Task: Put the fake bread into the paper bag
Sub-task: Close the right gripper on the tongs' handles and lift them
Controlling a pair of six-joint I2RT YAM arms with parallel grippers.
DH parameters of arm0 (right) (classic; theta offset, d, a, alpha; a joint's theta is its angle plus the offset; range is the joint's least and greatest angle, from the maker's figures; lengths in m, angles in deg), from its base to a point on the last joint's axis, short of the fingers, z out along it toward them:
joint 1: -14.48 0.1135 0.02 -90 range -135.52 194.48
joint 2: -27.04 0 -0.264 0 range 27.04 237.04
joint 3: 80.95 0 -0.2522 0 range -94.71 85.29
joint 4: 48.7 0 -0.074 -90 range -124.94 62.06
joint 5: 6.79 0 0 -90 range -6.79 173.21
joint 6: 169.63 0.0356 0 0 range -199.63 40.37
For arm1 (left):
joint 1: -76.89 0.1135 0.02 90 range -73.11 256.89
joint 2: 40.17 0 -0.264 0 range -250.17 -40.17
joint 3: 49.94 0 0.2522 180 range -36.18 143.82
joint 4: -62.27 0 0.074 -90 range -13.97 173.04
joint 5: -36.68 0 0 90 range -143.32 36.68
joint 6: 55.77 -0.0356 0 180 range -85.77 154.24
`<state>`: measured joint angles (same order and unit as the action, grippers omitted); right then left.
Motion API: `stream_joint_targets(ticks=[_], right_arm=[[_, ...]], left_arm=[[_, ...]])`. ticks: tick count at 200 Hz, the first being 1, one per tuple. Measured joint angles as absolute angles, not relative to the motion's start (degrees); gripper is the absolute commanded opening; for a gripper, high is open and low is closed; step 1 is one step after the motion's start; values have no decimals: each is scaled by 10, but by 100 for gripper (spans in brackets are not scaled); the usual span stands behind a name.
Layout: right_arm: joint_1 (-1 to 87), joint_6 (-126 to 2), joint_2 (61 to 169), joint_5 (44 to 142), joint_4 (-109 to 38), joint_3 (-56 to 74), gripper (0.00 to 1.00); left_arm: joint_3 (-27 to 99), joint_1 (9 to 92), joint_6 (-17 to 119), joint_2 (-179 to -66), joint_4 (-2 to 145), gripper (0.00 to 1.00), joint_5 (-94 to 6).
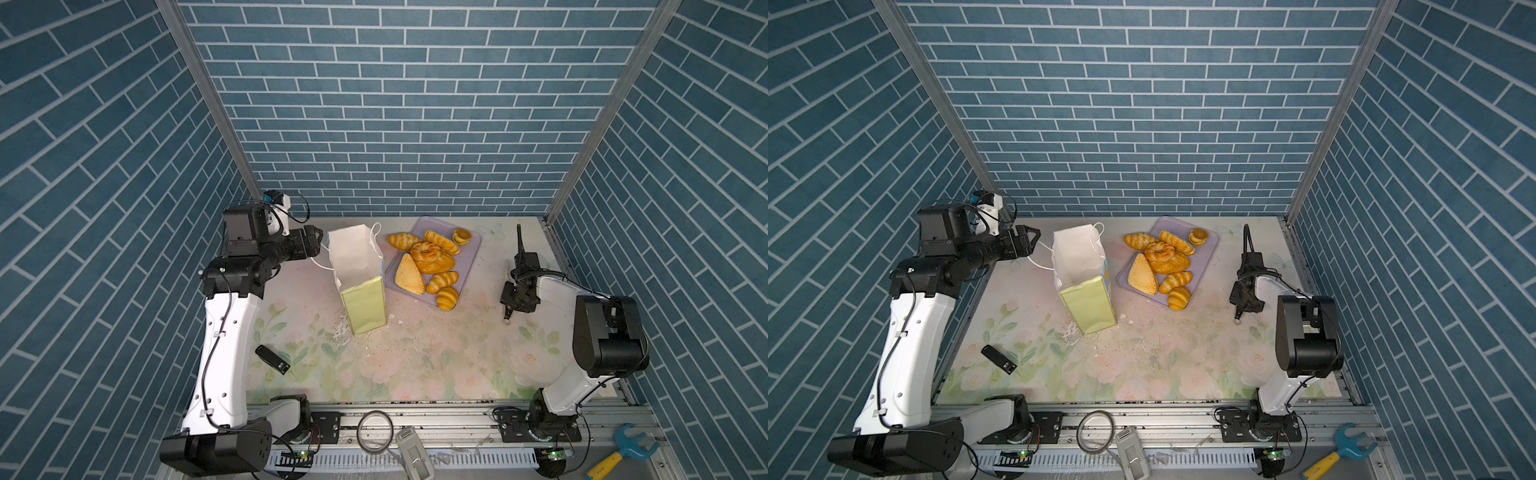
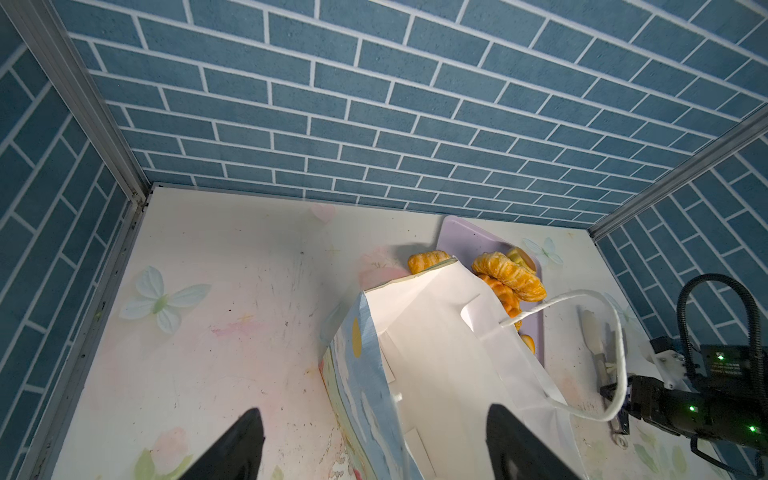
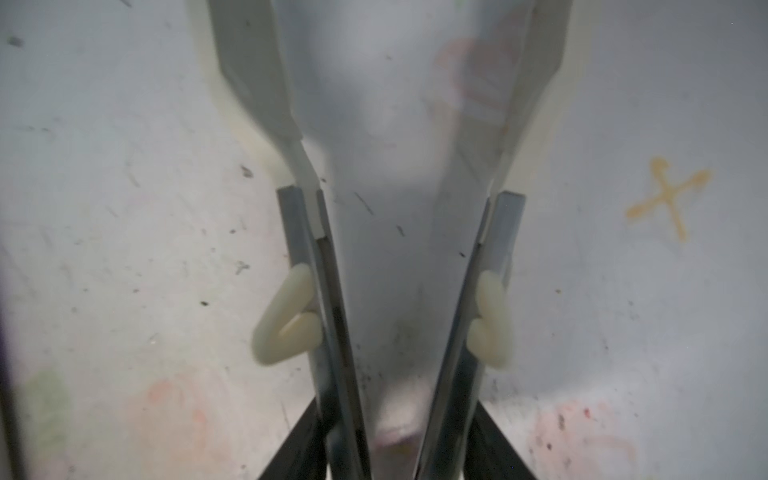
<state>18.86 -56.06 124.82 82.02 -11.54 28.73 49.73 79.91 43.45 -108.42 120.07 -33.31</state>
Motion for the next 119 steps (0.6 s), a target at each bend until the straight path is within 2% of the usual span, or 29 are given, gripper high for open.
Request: stream_joint_targets(ticks=[90, 119], right_arm=[[229, -631, 1301, 819, -69, 218, 49], [230, -630, 1303, 817, -69, 218, 54]], left_arm=[[486, 799, 450, -1079, 1181, 85, -337], [482, 799, 453, -1079, 1178, 85, -337]])
